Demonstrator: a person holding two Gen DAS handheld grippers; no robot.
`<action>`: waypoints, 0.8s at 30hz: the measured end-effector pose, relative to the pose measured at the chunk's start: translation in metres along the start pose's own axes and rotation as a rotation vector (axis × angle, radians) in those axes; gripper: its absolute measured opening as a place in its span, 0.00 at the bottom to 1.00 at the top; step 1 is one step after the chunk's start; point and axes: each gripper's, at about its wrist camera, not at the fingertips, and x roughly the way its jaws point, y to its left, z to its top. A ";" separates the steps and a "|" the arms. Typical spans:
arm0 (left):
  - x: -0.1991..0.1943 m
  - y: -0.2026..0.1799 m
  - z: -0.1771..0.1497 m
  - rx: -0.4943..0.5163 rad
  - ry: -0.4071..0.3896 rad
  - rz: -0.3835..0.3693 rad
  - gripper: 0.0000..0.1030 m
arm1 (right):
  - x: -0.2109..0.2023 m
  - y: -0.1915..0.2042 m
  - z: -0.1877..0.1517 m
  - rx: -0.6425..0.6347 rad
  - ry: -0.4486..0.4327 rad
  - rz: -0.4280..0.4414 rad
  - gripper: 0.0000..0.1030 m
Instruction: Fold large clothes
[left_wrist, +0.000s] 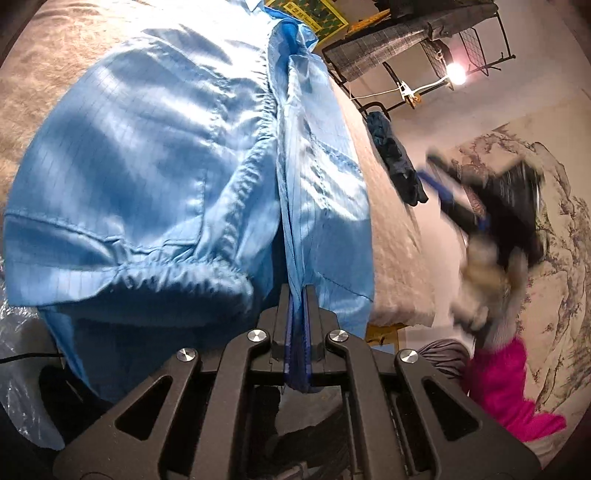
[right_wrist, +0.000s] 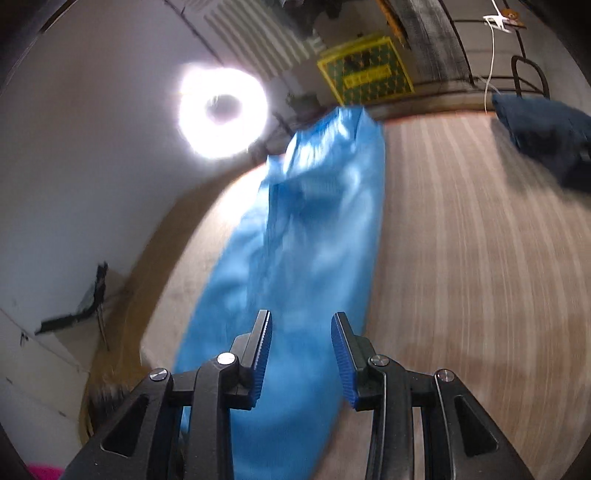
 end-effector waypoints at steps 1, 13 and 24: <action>-0.002 -0.001 -0.002 0.000 0.000 0.009 0.02 | 0.004 0.004 -0.013 -0.015 0.021 -0.015 0.34; -0.078 0.000 0.001 0.106 -0.140 0.117 0.02 | 0.035 0.058 -0.079 -0.236 0.053 -0.112 0.29; 0.000 -0.001 0.012 0.226 -0.003 0.187 0.02 | 0.071 0.083 -0.096 -0.263 0.135 -0.039 0.29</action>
